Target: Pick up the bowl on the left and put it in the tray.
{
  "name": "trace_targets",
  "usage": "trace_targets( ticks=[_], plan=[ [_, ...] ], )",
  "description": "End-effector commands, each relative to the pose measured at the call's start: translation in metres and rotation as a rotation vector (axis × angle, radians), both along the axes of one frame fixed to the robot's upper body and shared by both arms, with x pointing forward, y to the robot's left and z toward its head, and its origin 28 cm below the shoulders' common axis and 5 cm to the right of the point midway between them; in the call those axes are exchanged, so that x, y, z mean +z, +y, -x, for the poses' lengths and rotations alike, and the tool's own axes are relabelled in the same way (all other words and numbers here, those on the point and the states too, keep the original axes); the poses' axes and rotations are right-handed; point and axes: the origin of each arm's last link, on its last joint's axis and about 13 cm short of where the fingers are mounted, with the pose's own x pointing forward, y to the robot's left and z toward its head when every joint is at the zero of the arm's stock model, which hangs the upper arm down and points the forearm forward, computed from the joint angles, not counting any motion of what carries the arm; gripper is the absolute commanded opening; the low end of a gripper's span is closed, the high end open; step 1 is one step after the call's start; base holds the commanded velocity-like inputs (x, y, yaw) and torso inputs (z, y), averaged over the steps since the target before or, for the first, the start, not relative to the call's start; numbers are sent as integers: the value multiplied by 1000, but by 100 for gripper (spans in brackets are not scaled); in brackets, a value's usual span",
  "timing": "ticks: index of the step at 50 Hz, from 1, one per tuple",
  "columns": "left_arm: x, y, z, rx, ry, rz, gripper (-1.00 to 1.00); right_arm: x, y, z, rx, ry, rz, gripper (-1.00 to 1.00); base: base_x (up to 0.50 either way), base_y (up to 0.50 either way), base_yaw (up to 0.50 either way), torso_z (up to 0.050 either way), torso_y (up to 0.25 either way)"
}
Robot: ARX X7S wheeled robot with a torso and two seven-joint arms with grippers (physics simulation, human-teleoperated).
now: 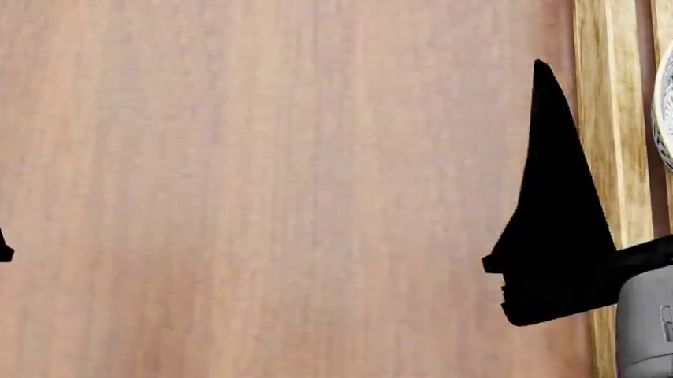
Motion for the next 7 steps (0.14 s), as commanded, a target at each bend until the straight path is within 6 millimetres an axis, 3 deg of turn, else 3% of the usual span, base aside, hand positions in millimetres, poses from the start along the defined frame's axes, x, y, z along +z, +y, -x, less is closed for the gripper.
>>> trace_targets(
  ticks=[1,3,5,7],
  plan=[
    [4,7,29,-22,-33,2,100,-34,-24,31,15,-248,-409,100,0,0,0,0,0],
    [3,10,33,-26,-34,10,100,-31,-40,53,-130,-308,-379,100,0,0,0,0,0],
    [1,14,39,-35,-36,28,100,-70,-31,58,-150,-56,-400,100,0,0,0,0,0],
    [-4,16,44,-33,-48,29,100,-86,-18,58,-66,4,-455,100,0,0,0,0,0]
  ],
)
